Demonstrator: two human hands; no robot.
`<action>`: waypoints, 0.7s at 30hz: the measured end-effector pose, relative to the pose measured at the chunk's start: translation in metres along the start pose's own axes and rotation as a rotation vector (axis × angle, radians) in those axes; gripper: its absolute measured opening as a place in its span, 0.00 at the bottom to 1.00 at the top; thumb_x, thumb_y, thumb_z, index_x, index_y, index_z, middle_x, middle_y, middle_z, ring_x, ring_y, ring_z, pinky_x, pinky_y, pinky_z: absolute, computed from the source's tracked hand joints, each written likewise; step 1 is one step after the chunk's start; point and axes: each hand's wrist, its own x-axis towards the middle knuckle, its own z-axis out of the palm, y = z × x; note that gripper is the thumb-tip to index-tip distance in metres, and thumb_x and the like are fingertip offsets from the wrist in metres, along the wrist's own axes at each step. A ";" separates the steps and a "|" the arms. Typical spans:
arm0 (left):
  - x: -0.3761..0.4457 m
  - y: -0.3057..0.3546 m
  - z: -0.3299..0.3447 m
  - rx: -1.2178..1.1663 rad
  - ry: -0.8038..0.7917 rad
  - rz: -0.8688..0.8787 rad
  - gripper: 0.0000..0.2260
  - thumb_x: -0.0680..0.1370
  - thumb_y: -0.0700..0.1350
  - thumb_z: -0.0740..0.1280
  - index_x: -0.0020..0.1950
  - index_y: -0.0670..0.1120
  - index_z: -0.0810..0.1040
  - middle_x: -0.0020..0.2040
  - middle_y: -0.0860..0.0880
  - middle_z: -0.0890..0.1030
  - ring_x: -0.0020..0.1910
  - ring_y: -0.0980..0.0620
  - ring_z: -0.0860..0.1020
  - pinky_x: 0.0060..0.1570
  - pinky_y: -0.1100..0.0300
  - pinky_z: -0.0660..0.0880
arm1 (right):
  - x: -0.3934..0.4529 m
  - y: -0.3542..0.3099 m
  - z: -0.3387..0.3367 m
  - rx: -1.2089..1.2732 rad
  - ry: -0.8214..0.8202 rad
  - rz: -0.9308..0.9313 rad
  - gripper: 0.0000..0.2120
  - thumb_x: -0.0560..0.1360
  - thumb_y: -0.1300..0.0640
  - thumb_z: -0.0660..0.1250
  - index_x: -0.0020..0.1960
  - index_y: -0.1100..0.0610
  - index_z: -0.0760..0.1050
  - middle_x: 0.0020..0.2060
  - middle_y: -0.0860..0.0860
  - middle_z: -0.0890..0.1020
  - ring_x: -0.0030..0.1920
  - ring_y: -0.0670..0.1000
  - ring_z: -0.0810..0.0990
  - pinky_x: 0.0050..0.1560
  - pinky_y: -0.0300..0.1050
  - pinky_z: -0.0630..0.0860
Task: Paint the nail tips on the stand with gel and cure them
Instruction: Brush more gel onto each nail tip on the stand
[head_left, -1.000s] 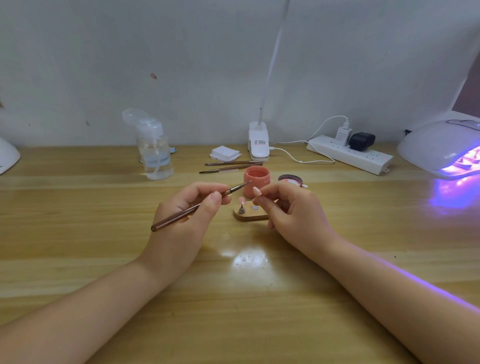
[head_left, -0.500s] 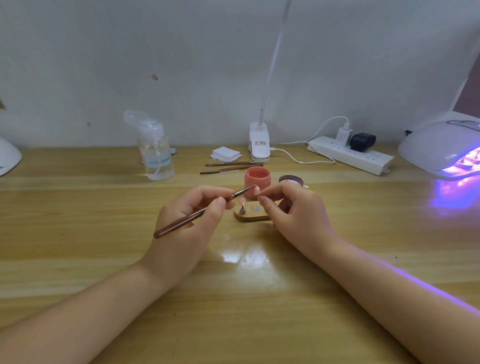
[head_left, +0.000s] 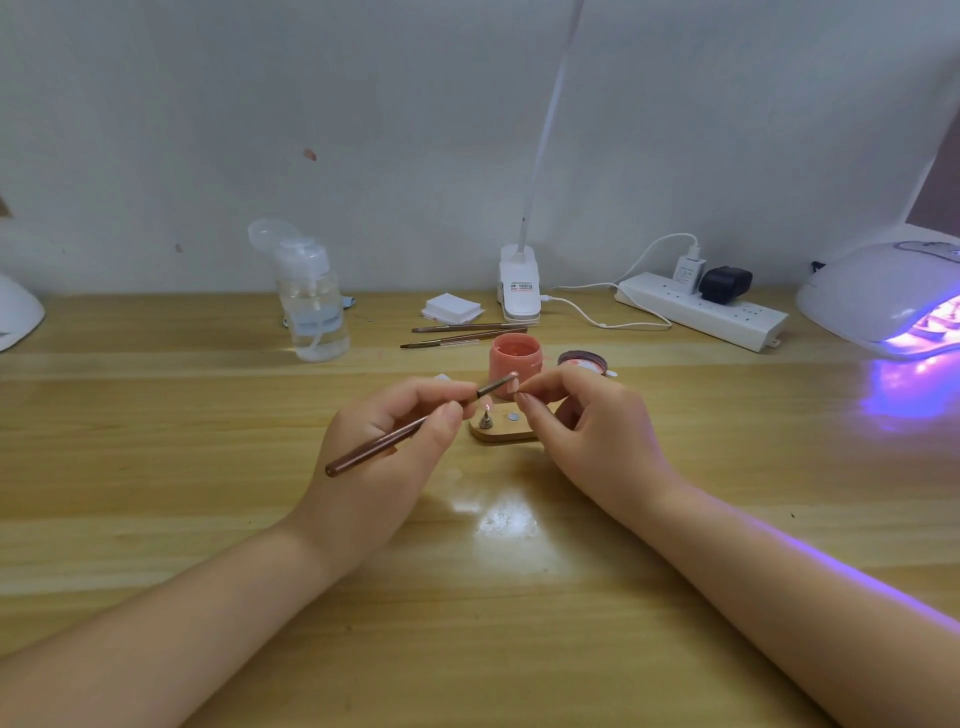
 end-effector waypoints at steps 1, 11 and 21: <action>0.000 0.000 0.000 0.006 -0.017 -0.004 0.09 0.75 0.43 0.66 0.49 0.52 0.85 0.47 0.50 0.85 0.48 0.47 0.82 0.49 0.60 0.77 | 0.000 0.000 0.000 0.001 -0.002 0.002 0.03 0.74 0.61 0.71 0.45 0.54 0.81 0.34 0.39 0.78 0.29 0.44 0.73 0.34 0.30 0.66; 0.000 -0.002 -0.001 -0.010 0.011 0.005 0.07 0.75 0.47 0.66 0.51 0.50 0.82 0.47 0.51 0.85 0.50 0.51 0.82 0.52 0.61 0.77 | 0.000 -0.001 -0.001 -0.012 0.000 -0.011 0.02 0.74 0.61 0.71 0.45 0.55 0.81 0.32 0.38 0.77 0.30 0.44 0.74 0.34 0.29 0.67; -0.001 0.000 -0.001 -0.036 0.054 0.031 0.08 0.74 0.47 0.65 0.47 0.46 0.81 0.42 0.49 0.85 0.46 0.55 0.82 0.49 0.67 0.75 | 0.001 0.002 0.001 -0.009 0.004 -0.011 0.01 0.75 0.61 0.71 0.45 0.56 0.81 0.31 0.38 0.76 0.29 0.44 0.72 0.33 0.29 0.65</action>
